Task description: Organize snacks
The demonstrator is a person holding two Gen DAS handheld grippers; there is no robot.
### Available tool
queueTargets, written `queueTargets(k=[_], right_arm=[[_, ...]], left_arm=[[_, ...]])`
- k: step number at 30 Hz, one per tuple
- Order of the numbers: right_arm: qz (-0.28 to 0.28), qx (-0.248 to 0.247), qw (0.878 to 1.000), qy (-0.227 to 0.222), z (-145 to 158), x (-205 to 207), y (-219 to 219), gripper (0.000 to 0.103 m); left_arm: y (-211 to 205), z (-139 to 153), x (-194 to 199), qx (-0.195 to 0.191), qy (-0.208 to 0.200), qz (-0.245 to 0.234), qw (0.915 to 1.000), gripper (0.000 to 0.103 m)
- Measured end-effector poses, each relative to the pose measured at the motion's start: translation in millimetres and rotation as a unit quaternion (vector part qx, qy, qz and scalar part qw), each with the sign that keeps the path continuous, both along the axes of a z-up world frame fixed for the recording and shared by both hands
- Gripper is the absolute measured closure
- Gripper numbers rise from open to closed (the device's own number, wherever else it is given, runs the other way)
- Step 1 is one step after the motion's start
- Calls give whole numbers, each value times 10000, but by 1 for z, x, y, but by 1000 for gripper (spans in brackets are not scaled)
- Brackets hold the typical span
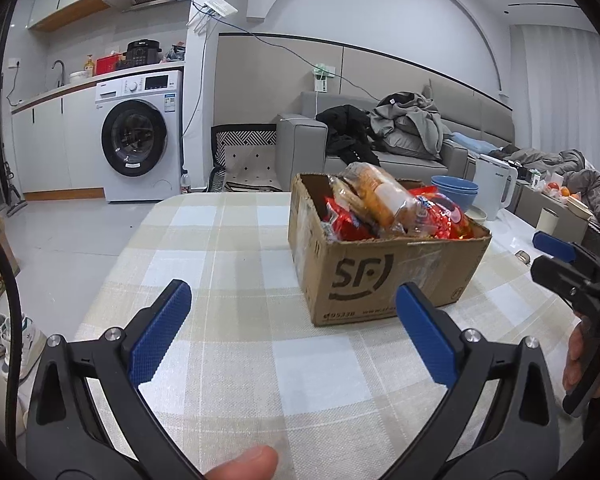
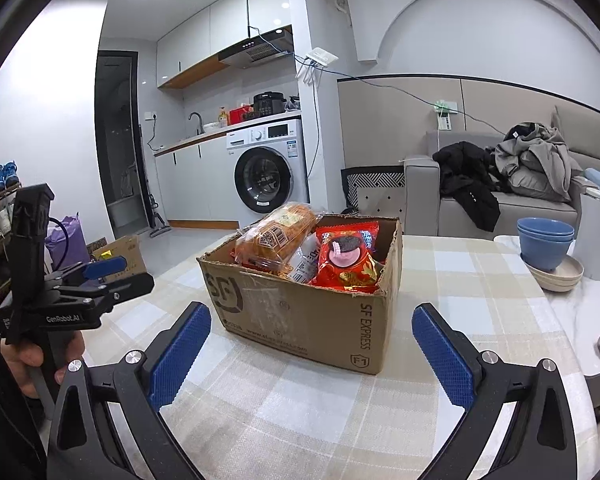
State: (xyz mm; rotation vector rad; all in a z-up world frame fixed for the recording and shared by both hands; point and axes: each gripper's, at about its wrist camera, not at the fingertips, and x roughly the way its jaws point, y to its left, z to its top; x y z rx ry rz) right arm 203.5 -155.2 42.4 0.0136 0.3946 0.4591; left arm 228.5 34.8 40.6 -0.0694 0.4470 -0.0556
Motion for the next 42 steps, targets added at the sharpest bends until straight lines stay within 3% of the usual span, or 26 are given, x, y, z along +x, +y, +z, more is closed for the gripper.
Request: queueTargets(k=[11,42], right_arm=[[1,73,9999,-129,-9,-6,-5,0],[5,-136,9994,-311,-17,-15,1,0]], left_arm=[[-6,-12,-5,170,-220,30,9996,1],[-10,-23,-9,138,-400,60,9991,1]])
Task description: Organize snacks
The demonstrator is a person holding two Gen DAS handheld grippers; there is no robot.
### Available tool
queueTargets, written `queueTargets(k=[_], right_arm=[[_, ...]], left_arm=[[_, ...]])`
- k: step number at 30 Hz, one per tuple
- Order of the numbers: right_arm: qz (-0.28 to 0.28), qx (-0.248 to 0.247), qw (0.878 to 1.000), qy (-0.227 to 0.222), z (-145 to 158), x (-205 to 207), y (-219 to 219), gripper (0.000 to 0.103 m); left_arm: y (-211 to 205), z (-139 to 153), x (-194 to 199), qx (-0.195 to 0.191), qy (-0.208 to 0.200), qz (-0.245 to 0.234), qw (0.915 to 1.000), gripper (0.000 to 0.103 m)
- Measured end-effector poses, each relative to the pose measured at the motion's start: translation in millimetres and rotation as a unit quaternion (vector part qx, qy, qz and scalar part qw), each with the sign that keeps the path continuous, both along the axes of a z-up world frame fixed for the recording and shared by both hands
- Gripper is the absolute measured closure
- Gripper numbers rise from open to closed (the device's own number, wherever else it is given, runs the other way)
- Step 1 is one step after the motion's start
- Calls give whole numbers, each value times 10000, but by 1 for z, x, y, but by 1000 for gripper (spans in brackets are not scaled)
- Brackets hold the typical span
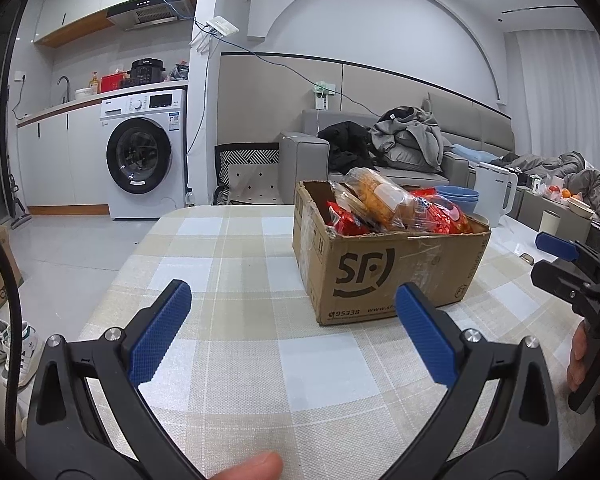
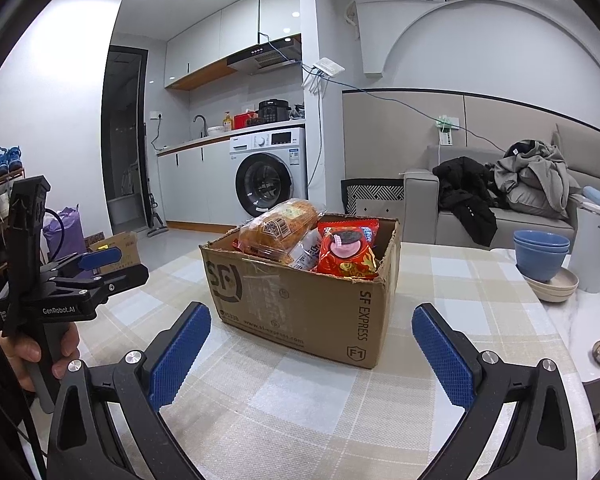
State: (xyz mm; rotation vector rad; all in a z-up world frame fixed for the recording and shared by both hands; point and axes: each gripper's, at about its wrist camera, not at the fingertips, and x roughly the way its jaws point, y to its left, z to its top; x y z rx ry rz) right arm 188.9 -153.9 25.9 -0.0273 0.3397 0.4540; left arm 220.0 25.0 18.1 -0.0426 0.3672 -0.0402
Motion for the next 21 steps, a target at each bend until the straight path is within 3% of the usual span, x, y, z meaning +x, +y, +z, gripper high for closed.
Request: queueTargets(k=[21], right_arm=[[6,5,10000,8,0,0,0,0]], left_arm=[[-1,0,0,-6,-15,0,10000,1]])
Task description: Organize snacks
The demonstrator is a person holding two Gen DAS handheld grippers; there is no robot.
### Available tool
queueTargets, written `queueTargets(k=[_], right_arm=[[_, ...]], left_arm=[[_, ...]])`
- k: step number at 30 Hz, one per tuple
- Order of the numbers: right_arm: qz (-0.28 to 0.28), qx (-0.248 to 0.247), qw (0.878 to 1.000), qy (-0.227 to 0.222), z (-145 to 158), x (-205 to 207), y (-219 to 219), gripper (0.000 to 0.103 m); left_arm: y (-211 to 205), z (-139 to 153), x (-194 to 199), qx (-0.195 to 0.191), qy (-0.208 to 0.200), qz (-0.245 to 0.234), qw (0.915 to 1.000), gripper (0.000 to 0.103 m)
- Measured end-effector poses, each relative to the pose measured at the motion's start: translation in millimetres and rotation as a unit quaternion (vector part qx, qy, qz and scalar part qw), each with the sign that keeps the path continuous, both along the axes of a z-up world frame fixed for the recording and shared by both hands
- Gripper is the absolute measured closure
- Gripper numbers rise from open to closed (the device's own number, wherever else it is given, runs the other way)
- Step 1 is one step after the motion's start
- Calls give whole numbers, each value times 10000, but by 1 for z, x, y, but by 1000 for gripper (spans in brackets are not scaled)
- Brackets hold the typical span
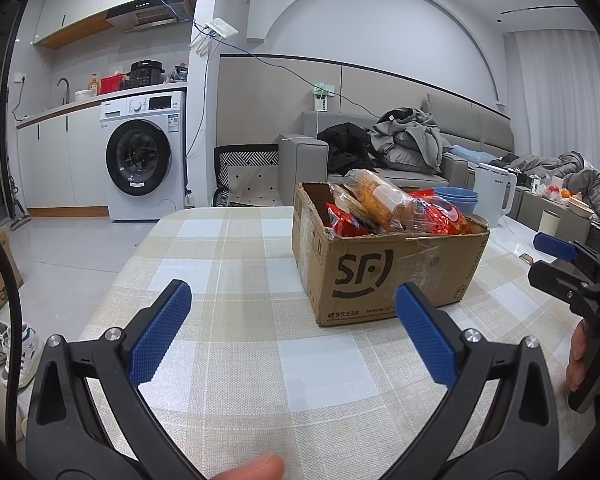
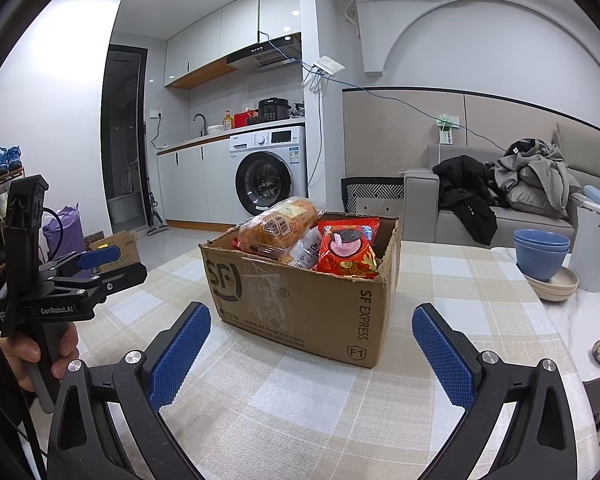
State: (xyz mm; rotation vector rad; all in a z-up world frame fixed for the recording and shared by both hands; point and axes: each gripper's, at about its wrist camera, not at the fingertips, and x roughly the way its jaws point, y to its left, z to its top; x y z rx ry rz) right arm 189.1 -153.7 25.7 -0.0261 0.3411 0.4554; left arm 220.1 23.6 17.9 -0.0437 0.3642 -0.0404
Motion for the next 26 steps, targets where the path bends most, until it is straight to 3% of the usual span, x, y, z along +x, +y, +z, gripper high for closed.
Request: queueTargets(k=[26], right_arm=[[0,-8,10000,2,1,0,0,0]], left_arm=[[3,1,-2,-10,-49,14,10000,1]])
